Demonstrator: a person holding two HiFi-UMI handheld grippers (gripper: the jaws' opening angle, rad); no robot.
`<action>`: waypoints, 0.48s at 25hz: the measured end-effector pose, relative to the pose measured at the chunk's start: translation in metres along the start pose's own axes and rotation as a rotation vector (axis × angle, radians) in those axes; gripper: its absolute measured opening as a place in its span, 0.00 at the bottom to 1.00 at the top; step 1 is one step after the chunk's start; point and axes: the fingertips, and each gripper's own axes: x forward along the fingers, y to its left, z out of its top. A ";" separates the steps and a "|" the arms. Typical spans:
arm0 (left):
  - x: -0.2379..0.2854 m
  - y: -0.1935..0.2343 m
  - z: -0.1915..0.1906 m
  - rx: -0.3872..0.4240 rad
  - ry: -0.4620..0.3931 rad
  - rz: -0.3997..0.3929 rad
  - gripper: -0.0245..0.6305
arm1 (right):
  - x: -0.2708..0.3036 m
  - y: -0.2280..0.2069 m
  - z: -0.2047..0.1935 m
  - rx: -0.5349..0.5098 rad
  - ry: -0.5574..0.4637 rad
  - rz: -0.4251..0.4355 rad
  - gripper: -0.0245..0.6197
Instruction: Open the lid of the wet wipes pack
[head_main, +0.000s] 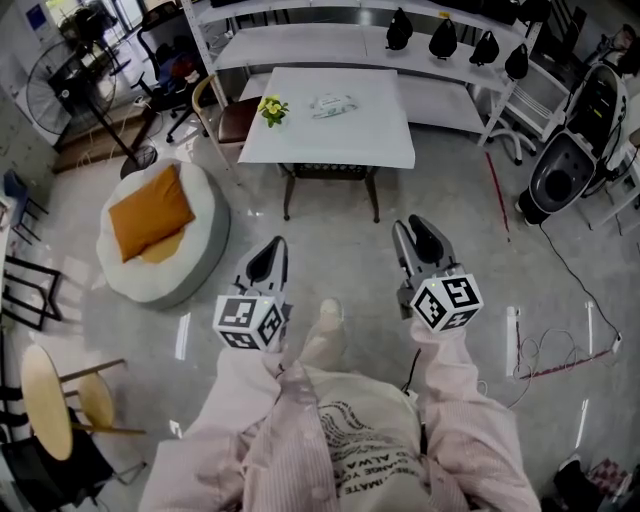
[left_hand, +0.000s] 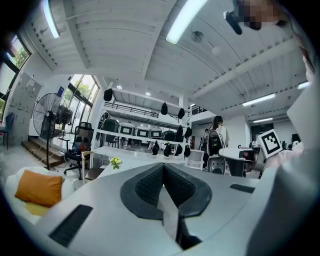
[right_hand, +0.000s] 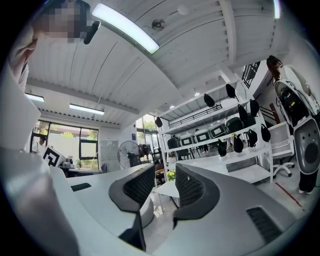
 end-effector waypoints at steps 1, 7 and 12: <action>0.005 0.003 -0.001 -0.002 0.001 0.000 0.04 | 0.005 -0.002 -0.001 -0.007 0.003 0.001 0.20; 0.043 0.018 -0.007 -0.022 0.015 -0.005 0.04 | 0.040 -0.019 -0.008 -0.033 0.029 0.013 0.20; 0.086 0.039 -0.007 -0.035 0.037 -0.011 0.04 | 0.079 -0.041 -0.012 -0.019 0.042 0.000 0.20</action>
